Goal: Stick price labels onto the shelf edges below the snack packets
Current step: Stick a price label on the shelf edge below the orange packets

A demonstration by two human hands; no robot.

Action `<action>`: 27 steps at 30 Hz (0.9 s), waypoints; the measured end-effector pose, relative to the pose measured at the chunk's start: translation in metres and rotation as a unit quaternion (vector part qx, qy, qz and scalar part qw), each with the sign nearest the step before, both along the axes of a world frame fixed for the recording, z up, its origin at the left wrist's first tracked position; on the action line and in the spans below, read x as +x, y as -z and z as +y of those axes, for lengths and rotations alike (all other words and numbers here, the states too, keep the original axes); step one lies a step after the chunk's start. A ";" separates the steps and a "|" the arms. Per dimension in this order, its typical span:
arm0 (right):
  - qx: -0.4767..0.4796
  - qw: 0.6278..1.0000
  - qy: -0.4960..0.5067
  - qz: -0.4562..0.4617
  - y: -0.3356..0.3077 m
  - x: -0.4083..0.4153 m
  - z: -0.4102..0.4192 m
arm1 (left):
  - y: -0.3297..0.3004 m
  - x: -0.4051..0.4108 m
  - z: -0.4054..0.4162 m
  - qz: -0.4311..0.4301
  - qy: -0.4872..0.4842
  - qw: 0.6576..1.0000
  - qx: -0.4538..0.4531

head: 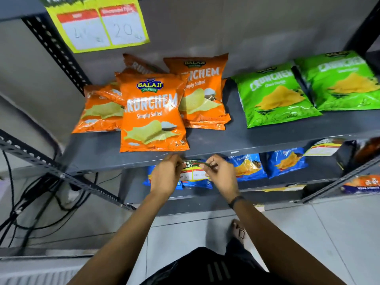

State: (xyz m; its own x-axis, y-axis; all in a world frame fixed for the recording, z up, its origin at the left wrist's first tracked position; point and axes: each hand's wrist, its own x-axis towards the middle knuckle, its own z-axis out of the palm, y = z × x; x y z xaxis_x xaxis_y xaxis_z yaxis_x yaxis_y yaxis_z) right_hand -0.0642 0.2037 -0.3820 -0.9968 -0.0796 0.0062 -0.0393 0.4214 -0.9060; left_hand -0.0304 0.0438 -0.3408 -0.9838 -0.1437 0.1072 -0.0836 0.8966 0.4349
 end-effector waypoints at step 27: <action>0.314 0.942 -0.016 0.119 -0.020 -0.011 -0.020 | 0.007 -0.019 -0.021 0.092 -0.002 0.987 -0.133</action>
